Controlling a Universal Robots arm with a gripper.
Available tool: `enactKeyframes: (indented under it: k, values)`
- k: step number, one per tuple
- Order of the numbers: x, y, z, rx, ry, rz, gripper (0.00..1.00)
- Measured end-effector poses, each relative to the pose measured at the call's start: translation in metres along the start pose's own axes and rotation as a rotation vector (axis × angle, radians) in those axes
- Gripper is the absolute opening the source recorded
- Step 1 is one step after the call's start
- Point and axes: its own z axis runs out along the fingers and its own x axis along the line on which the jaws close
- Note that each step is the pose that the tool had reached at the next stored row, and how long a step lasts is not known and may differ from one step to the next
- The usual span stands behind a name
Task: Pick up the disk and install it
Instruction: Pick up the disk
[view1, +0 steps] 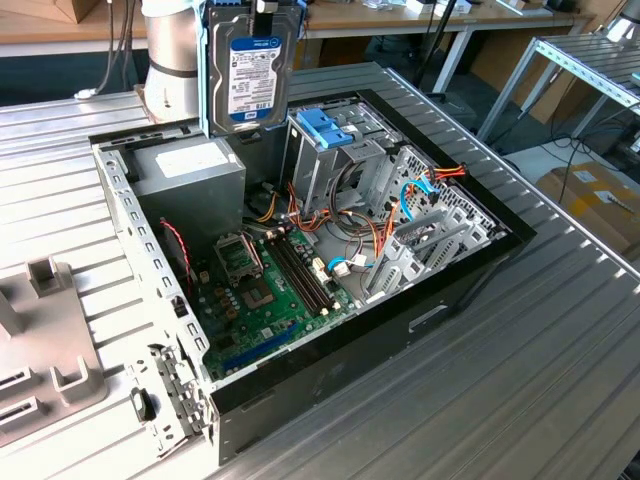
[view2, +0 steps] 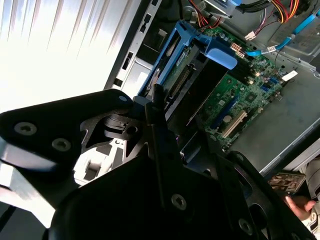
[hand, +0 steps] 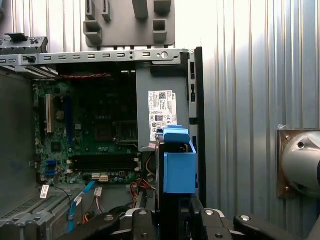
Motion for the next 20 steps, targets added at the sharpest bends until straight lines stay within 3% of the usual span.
enactKeyframes:
  k: [12, 20]
  values:
    - [-0.0001, -0.0029, 0.0000, 0.0000, 0.0001, 0.000, 0.35]
    - [-0.0004, -0.0142, 0.0000, 0.0000, 0.0000, 0.000, 0.35]
